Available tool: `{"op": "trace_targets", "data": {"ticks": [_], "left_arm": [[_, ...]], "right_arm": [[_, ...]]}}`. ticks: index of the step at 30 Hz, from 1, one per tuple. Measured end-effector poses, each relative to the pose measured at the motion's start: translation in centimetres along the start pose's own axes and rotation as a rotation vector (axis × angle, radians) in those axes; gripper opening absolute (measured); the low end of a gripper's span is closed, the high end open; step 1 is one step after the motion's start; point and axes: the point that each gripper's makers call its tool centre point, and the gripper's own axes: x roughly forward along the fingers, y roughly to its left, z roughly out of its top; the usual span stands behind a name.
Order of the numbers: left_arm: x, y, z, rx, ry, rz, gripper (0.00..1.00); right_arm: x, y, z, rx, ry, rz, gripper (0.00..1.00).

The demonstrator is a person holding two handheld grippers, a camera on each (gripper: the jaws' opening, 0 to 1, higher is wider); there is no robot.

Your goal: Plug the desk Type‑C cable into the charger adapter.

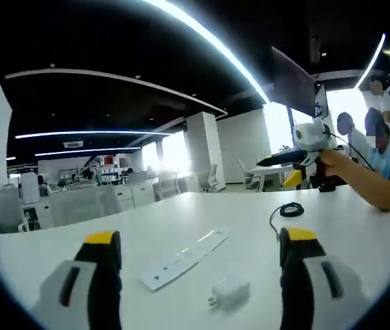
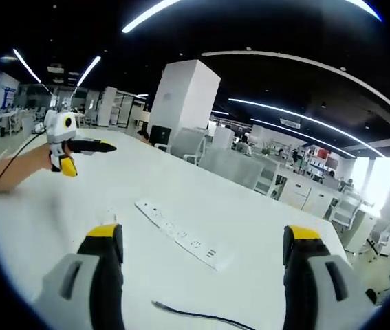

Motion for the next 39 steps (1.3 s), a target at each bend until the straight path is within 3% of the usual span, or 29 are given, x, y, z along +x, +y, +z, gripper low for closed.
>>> {"op": "trace_targets", "data": {"ticks": [7, 16, 18, 23, 27, 30, 32, 36, 39], "left_arm": [[0.4, 0.6, -2.2, 0.03, 0.068, -0.001, 0.9], [1.4, -0.4, -4.9, 0.069, 0.129, -0.05, 0.91], [1.7, -0.8, -5.8, 0.077, 0.144, -0.073, 0.89], [2.2, -2.7, -7.9, 0.095, 0.177, -0.178, 0.73], [2.5, -3.9, -8.4, 0.09, 0.19, -0.215, 0.75], [2.6, -4.1, -8.5, 0.107, 0.198, -0.219, 0.75], [2.6, -4.1, -8.4, 0.101, 0.197, -0.222, 0.75], [2.6, -3.9, -8.0, 0.084, 0.176, -0.214, 0.75], [2.6, -3.7, -7.5, 0.079, 0.16, -0.205, 0.75]], "right_arm": [[-0.2, 1.1, -0.6, 0.056, -0.003, 0.087, 0.98], [1.5, 1.8, -3.6, 0.028, 0.087, 0.145, 0.97], [1.7, 2.5, -4.6, -0.008, 0.128, 0.173, 0.97], [2.1, 3.4, -6.7, -0.134, 0.223, 0.207, 0.95], [2.1, 3.6, -6.9, -0.128, 0.219, 0.223, 0.86], [1.8, 3.6, -7.5, -0.118, 0.227, 0.232, 0.7], [1.7, 3.8, -8.1, -0.099, 0.244, 0.25, 0.68], [2.1, 4.6, -7.0, 0.068, 0.168, 0.308, 0.63], [2.0, 4.7, -3.9, 0.249, -0.008, 0.359, 0.72]]}}
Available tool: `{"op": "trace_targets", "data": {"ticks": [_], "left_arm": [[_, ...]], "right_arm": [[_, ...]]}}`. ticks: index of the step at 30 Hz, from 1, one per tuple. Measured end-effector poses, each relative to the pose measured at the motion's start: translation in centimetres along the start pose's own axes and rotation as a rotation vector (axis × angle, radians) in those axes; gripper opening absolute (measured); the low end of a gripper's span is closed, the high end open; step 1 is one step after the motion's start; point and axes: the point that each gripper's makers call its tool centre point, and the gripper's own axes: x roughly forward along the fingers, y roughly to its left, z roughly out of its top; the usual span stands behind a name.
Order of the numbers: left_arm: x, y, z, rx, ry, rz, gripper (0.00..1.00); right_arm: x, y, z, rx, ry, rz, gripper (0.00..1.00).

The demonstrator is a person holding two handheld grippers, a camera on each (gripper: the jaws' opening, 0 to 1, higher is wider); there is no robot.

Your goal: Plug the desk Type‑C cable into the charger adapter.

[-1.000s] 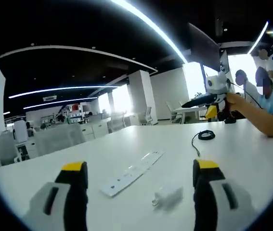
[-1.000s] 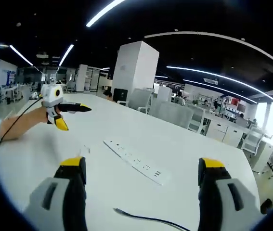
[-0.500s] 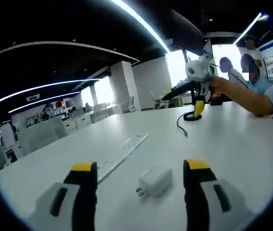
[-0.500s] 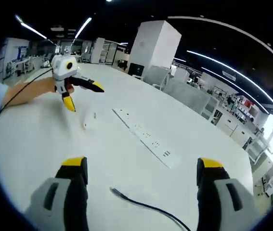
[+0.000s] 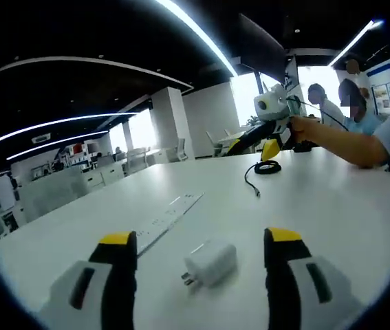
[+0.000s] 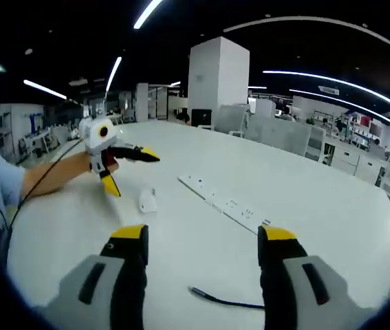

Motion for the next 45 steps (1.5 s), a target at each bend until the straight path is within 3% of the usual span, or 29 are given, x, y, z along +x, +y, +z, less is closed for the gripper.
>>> {"op": "trace_targets", "data": {"ticks": [2, 4, 6, 9, 14, 15, 20, 23, 24, 25, 27, 28, 30, 34, 35, 36, 37, 40, 43, 45], "left_arm": [[-0.1, 0.0, 0.2, -0.002, -0.01, 0.003, 0.75], [-0.1, 0.0, 0.3, -0.002, -0.013, 0.006, 0.75], [-0.2, -0.2, 0.3, -0.002, -0.015, 0.006, 0.75], [-0.2, -0.1, 0.2, -0.002, -0.013, 0.012, 0.75], [-0.4, 0.9, 0.3, 0.0, -0.018, 0.065, 0.74], [-0.5, 1.1, 0.5, -0.003, -0.026, 0.073, 0.74], [-0.8, 2.1, 1.0, -0.004, -0.052, 0.115, 0.69], [-1.2, 2.9, 1.5, -0.003, -0.076, 0.152, 0.67], [-1.3, 3.1, 1.6, -0.003, -0.082, 0.156, 0.67], [-1.3, 3.1, 1.8, -0.006, -0.087, 0.159, 0.67], [-1.4, 3.0, 2.0, -0.012, -0.098, 0.158, 0.67], [-1.4, 2.9, 2.0, -0.014, -0.101, 0.154, 0.67], [-1.3, 2.6, 1.9, -0.015, -0.097, 0.145, 0.67], [-1.1, 2.3, 1.7, -0.017, -0.086, 0.137, 0.68], [-1.0, 2.2, 1.6, -0.015, -0.084, 0.135, 0.68], [-1.0, 2.1, 1.6, -0.011, -0.083, 0.134, 0.68], [-1.0, 2.1, 1.6, -0.01, -0.081, 0.136, 0.68], [-1.0, 2.2, 1.8, -0.017, -0.09, 0.139, 0.68], [-1.0, 2.3, 1.8, -0.021, -0.094, 0.142, 0.68], [-1.0, 2.2, 1.8, -0.02, -0.093, 0.14, 0.68]], "right_arm": [[-0.3, 0.0, 1.6, 0.019, -0.107, -0.008, 0.74], [-0.6, -0.1, 2.1, -0.034, -0.146, -0.021, 0.64], [-0.5, 0.1, 1.9, -0.049, -0.144, -0.009, 0.64], [0.1, 0.5, 1.7, -0.069, -0.14, -0.004, 0.73], [1.0, -0.6, 0.2, -0.111, -0.097, -0.064, 0.78], [1.1, -0.8, 0.1, -0.099, -0.095, -0.069, 0.78], [1.1, -1.4, -0.1, 0.131, -0.12, -0.058, 0.82], [1.1, -2.0, -0.1, 0.218, -0.144, -0.07, 0.9], [1.0, -1.9, -0.1, 0.21, -0.149, -0.055, 0.89], [1.0, -2.0, 0.6, 0.267, -0.196, -0.052, 0.84], [0.7, -2.0, 1.0, 0.299, -0.226, -0.044, 0.73], [0.5, -1.8, 1.3, 0.283, -0.238, -0.037, 0.67], [0.3, -1.8, 2.1, 0.277, -0.268, -0.027, 0.64], [0.1, -2.4, 2.0, 0.214, -0.232, -0.109, 0.66], [0.2, -2.2, 2.1, 0.221, -0.239, -0.1, 0.68], [0.0, -2.6, 2.1, 0.263, -0.25, -0.138, 0.73], [0.1, -2.5, 2.3, 0.244, -0.269, -0.126, 0.79], [0.1, -1.9, 2.4, 0.255, -0.286, -0.1, 0.76], [0.6, -1.4, 1.5, 0.18, -0.223, -0.086, 0.85], [0.7, -2.0, 0.2, 0.173, -0.169, -0.132, 0.84]]}}
